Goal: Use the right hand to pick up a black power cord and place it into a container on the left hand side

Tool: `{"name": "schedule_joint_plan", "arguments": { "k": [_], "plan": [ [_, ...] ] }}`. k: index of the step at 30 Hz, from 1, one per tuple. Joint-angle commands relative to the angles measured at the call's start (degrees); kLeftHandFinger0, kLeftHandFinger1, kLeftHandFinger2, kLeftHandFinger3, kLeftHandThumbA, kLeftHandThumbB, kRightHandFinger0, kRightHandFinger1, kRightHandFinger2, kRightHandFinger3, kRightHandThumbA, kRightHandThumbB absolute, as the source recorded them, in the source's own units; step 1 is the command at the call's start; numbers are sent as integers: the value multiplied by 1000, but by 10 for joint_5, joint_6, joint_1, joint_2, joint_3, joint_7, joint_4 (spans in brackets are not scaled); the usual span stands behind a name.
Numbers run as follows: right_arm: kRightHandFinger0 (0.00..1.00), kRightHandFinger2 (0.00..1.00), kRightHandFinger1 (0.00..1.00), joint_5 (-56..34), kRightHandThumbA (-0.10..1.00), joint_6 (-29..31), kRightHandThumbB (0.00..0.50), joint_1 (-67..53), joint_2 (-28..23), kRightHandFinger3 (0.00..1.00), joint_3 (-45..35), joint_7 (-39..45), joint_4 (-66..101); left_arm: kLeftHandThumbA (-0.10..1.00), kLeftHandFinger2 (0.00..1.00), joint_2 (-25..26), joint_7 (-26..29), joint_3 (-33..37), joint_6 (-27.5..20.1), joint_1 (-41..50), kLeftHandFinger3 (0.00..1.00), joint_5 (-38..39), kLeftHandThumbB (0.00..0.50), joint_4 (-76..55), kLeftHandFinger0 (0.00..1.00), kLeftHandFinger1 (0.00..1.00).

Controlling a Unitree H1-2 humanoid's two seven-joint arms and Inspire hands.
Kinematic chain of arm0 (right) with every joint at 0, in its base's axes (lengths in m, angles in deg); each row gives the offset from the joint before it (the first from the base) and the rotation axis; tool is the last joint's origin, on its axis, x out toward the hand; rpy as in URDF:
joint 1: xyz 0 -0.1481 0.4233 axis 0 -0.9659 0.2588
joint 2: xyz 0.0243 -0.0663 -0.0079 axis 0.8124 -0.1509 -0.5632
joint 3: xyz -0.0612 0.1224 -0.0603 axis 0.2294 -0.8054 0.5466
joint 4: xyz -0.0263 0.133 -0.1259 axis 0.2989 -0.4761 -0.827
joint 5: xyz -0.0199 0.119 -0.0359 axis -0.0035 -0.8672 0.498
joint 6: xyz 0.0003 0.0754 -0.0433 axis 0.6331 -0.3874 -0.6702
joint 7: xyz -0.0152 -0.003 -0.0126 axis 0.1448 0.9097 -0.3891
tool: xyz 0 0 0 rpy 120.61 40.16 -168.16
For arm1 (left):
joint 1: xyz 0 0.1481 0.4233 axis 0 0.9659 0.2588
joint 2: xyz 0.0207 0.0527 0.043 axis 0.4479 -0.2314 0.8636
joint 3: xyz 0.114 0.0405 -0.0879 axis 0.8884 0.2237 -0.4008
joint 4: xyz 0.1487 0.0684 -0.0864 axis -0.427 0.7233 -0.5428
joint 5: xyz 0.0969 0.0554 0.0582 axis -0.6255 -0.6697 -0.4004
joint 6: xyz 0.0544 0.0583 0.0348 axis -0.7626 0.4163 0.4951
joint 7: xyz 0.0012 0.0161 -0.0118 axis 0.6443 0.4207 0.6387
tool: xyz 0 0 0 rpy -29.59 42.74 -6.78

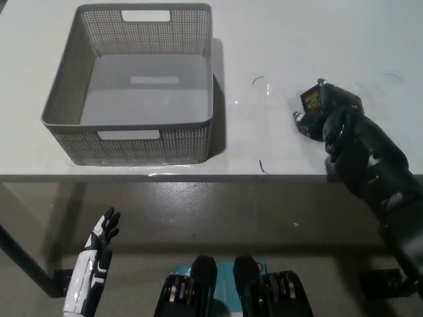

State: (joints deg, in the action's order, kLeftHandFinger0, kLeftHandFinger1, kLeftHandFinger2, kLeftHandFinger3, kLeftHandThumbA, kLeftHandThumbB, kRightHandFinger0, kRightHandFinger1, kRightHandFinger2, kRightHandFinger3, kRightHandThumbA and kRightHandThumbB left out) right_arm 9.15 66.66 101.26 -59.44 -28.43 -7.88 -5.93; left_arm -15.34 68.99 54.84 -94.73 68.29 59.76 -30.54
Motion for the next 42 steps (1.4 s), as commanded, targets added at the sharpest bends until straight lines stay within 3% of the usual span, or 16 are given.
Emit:
{"name": "schedule_joint_plan", "arguments": {
  "k": [1,3,5,11,12,14,15,16,18,20,21,23,30,37,39,42],
  "plan": [
    [312,482,381,-8,-100,52,283,-14,-2,803,-4,-114,-5,1000,1000,9,17,-2,-23,-11,1000,15,246,-16,1000,1000],
    [173,377,257,-19,-100,75,261,-19,-5,677,-13,-135,-4,1000,1000,10,18,-2,-23,-13,1000,18,250,-15,1000,1000],
    [116,358,222,-26,-100,90,251,-20,-9,683,-20,-146,-4,1000,1000,8,16,-4,-23,-12,1000,21,267,-15,1000,1000],
    [82,257,152,-30,-100,115,244,-9,-14,491,-29,-167,-4,1000,1000,11,19,-6,-23,-20,1000,21,270,-12,1000,1000],
    [113,266,182,-32,-100,119,237,-7,-15,469,-33,-169,-4,1000,1000,10,19,-6,-23,-20,1000,23,269,-12,1000,1000],
    [454,325,344,-38,-100,128,241,1,-16,393,-39,-172,-2,1000,1000,10,21,-6,-23,-20,1000,20,261,-13,1000,1000],
    [449,324,338,-39,-100,129,240,2,-16,386,-41,-171,-3,1000,1000,10,21,-6,-23,-20,1000,19,261,-14,1000,1000],
    [47,158,44,-43,-100,137,208,6,-16,306,-45,-177,-1,1000,1000,10,20,-6,-23,-20,1000,20,258,-14,1000,1000],
    [0,66,0,-51,-100,157,243,14,-15,225,-52,-190,3,1000,1000,11,19,-5,-23,-20,1000,21,257,-14,1000,1000],
    [0,305,52,-57,-100,175,230,30,-13,329,-59,-201,8,1000,1000,13,21,-3,-23,-20,1000,19,246,-13,1000,1000],
    [0,532,110,-62,-100,178,206,40,-9,440,-65,-206,13,1000,1000,15,22,-2,-23,-19,1000,17,242,-13,1000,1000],
    [0,695,173,-63,-100,199,219,61,-5,513,-70,-223,24,1000,1000,15,22,-2,-23,-17,1000,17,244,-14,1000,1000],
    [0,834,276,-64,-100,243,210,142,6,699,-77,-236,88,1000,1000,18,24,3,-23,-12,1000,13,232,-10,1000,1000],
    [0,735,310,-58,-100,218,239,196,31,852,-82,-229,194,1000,1000,20,21,3,-23,-6,1000,17,217,-7,1000,1000],
    [0,741,305,-53,-100,206,172,218,49,880,-80,-227,221,1000,1000,19,19,2,-23,-3,1000,17,207,-8,1000,1000],
    [0,723,313,-50,-100,194,177,238,73,912,-75,-215,229,1000,1000,19,20,2,-23,0,1000,10,201,-6,1000,1000]
  ]
}}
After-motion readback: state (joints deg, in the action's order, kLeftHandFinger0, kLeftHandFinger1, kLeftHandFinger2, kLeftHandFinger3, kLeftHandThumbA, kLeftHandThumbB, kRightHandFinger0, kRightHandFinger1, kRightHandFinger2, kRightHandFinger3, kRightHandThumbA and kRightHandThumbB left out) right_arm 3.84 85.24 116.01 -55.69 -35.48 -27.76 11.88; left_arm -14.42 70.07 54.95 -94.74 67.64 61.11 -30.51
